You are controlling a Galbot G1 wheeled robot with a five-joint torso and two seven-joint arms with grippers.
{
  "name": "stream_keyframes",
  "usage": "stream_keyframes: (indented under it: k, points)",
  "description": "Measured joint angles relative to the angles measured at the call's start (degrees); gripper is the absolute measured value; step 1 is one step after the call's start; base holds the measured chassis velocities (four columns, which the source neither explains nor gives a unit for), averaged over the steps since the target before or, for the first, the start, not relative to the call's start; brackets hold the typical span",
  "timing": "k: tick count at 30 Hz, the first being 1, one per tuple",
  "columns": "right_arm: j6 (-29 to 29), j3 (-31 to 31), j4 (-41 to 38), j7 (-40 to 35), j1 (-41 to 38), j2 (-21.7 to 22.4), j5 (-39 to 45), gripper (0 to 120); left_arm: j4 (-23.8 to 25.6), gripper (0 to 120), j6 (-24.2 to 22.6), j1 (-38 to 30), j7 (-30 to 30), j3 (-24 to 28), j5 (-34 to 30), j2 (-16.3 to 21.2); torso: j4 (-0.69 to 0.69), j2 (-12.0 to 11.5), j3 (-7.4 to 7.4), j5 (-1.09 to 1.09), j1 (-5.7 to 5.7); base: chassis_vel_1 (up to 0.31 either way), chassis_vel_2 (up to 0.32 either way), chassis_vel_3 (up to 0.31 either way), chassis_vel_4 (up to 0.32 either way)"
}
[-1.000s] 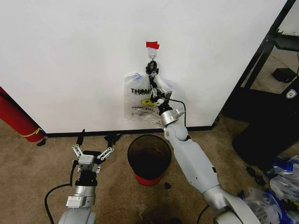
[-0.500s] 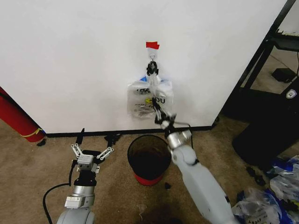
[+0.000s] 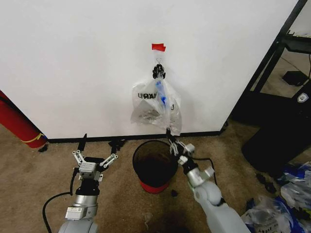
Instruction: Pick up the garbage bag from the wall and place it over the trash bin.
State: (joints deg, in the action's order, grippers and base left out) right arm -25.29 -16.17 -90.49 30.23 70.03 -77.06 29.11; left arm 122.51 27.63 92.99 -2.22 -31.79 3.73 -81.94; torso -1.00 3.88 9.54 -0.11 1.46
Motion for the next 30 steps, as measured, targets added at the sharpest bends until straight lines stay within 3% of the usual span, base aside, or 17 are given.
stream_keyframes:
  k: [12,30]
  points:
    - [-3.9,-3.03,0.96,6.91,4.94,-0.4,0.15,0,0.19,100,0.21,-0.09,-0.48,-0.29,-0.12,0.21,-0.01,0.0,0.0,0.0,0.0,0.0,0.0,0.0,0.0]
    - [-5.15,-5.29,3.78,15.56,6.04,1.43,1.92,0,-0.69,100,0.37,-0.73,-0.7,-0.05,-0.34,0.79,-0.01,0.0,0.0,0.0,0.01,0.0,0.0,0.0,0.0]
